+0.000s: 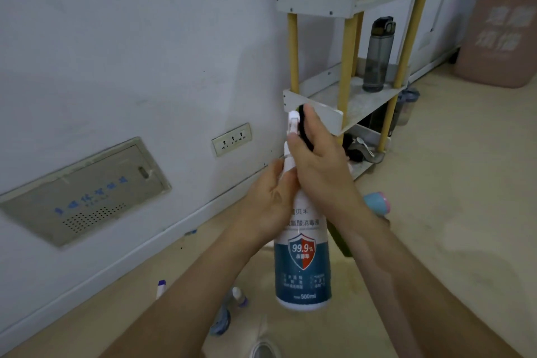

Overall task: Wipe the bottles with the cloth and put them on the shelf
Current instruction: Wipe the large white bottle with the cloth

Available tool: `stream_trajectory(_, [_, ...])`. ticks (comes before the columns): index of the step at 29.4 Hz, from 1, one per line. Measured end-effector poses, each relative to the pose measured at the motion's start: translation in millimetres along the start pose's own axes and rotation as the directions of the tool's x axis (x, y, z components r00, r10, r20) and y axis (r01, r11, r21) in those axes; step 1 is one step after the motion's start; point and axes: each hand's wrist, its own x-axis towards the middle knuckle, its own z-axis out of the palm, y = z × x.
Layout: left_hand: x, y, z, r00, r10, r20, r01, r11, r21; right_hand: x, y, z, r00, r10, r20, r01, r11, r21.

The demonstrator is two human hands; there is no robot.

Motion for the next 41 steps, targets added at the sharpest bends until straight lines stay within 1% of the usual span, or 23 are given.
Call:
stream_trajectory(2, [5,-3,-3,0.999,-0.010,-0.050,0.011,1.000,0.015,0,7,4,0.999,-0.036,0.002,0.036,0.998,-0.042])
stream_trajectory(5, [8,-9,-7,0.998,-0.014,-0.066,0.020,0.996,0.084,6,13,0,0.999,0.035,0.007,-0.035,0.999,-0.022])
stream_trajectory(7, [6,-12,-10,0.999,-0.009,-0.046,0.016,0.989,0.147,12,14,-7,0.991,0.110,0.080,-0.108,0.993,-0.040])
stream_trajectory(9, [8,-14,-17,0.997,-0.007,-0.074,0.018,0.988,0.152,11,13,-13,0.966,0.172,0.195,-0.144,0.979,-0.147])
stream_trajectory(11, [13,-16,-25,0.983,-0.008,-0.184,0.029,0.993,0.110,2,16,-9,0.939,0.222,0.262,-0.182,0.968,-0.171])
stream_trajectory(14, [20,-27,-31,0.927,0.012,-0.375,0.029,0.994,0.103,-22,32,8,0.899,0.291,0.328,-0.261,0.956,-0.133])
stream_trajectory(16, [20,-34,-36,0.886,0.012,-0.463,0.044,0.993,0.109,-42,52,20,0.863,0.329,0.383,-0.274,0.942,-0.191])
stream_trajectory(18, [20,-39,-43,0.861,-0.033,-0.508,0.066,0.997,0.048,-59,74,27,0.855,0.372,0.361,-0.310,0.925,-0.218])
stream_trajectory(19, [20,-40,-48,0.857,-0.076,-0.510,0.080,0.997,-0.015,-65,83,27,0.856,0.412,0.311,-0.365,0.909,-0.199])
stream_trajectory(21, [19,-42,-58,0.860,-0.153,-0.487,0.108,0.987,-0.119,-71,92,23,0.817,0.551,0.170,-0.543,0.834,-0.096])
stream_trajectory(22, [19,-43,-62,0.865,-0.168,-0.474,0.126,0.985,-0.119,-71,95,21,0.792,0.597,0.127,-0.600,0.800,-0.023])
stream_trajectory(23, [18,-45,-66,0.872,-0.178,-0.456,0.151,0.984,-0.095,-70,98,19,0.779,0.618,0.109,-0.623,0.782,0.015])
stream_trajectory(24, [17,-46,-67,0.884,-0.188,-0.429,0.181,0.982,-0.057,-69,102,18,0.775,0.623,0.108,-0.627,0.779,0.002])
stream_trajectory(25, [17,-47,-65,0.899,-0.200,-0.389,0.210,0.978,-0.017,-68,105,17,0.778,0.618,0.113,-0.616,0.786,-0.061])
stream_trajectory(26, [19,-49,-62,0.916,-0.210,-0.342,0.235,0.971,0.035,-67,108,16,0.787,0.605,0.120,-0.586,0.794,-0.163])
stream_trajectory(28, [24,-55,-55,0.952,-0.201,-0.232,0.251,0.945,0.212,-68,113,17,0.816,0.560,0.146,-0.463,0.783,-0.415])
stream_trajectory(29, [26,-59,-54,0.966,-0.192,-0.174,0.238,0.924,0.300,-70,117,17,0.825,0.540,0.166,-0.390,0.758,-0.523])
stream_trajectory(31, [33,-73,-58,0.973,-0.196,-0.123,0.229,0.893,0.387,-74,125,17,0.839,0.512,0.186,-0.293,0.712,-0.639])
stream_trajectory(33, [38,-95,-65,0.961,-0.209,-0.180,0.265,0.883,0.388,-78,138,18,0.851,0.487,0.196,-0.241,0.694,-0.679])
stream_trajectory(35, [41,-121,-64,0.940,-0.220,-0.260,0.310,0.869,0.386,-81,155,18,0.837,0.510,0.196,-0.255,0.682,-0.685])
stream_trajectory(38, [45,-171,-49,0.920,-0.240,-0.309,0.358,0.835,0.417,-81,182,17,0.780,0.601,0.173,-0.326,0.626,-0.708])
stream_trajectory(40, [46,-203,-39,0.894,-0.259,-0.366,0.408,0.809,0.423,-82,197,15,0.772,0.624,0.124,-0.404,0.631,-0.662])
stream_trajectory(41, [46,-220,-36,0.869,-0.285,-0.406,0.450,0.796,0.404,-82,203,15,0.760,0.644,0.088,-0.464,0.632,-0.621])
